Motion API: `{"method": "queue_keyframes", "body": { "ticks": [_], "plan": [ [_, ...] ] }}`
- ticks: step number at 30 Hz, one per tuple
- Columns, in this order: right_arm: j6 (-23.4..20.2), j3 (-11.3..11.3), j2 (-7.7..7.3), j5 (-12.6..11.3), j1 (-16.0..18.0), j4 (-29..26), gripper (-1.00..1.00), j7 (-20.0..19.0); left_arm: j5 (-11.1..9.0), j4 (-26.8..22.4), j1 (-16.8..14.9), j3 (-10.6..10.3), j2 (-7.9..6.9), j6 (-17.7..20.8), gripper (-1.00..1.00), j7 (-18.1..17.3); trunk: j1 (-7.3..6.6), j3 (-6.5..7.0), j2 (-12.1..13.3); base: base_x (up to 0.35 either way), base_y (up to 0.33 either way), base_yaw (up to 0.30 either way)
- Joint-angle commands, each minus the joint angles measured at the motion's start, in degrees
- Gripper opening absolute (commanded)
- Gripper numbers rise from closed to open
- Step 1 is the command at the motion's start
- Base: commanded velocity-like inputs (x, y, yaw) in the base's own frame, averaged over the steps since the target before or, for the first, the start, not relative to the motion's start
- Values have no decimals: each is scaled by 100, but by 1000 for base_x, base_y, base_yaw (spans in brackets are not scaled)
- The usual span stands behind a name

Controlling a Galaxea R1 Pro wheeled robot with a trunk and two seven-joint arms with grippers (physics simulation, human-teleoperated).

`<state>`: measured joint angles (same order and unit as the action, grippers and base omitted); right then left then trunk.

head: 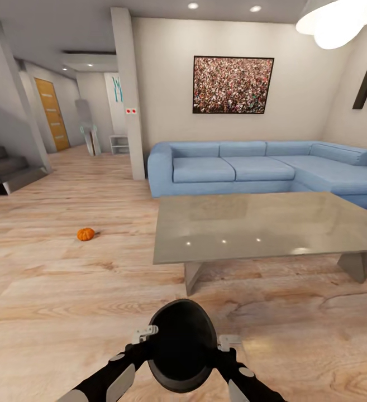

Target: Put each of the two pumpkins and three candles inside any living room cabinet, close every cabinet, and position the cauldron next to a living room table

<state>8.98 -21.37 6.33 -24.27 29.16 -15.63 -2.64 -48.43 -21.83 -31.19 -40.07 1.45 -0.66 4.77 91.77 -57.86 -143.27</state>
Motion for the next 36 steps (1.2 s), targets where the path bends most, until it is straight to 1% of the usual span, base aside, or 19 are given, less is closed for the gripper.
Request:
{"method": "queue_keyframes", "body": {
  "ticks": [1,11,18,36],
  "plan": [
    [25,89,2,-271,10,-55,-100,-193,27,-5,-1,-53,-13,-285,-100,234,1,-5,-3,257,0,0],
    [25,89,7,-271,11,-55,-100,-193,27,-5,-1,-53,-17,-285,-100,233,1,-5,-3,251,0,0],
    [25,89,9,-270,8,-55,-100,-193,27,-5,-1,-53,-22,-287,-100,235,1,-5,-3,157,0,0],
    [17,89,0,-271,11,-55,-100,-210,18,-14,-1,-45,-22,-289,-100,243,1,-5,-3,16,0,0]
  ]
}}
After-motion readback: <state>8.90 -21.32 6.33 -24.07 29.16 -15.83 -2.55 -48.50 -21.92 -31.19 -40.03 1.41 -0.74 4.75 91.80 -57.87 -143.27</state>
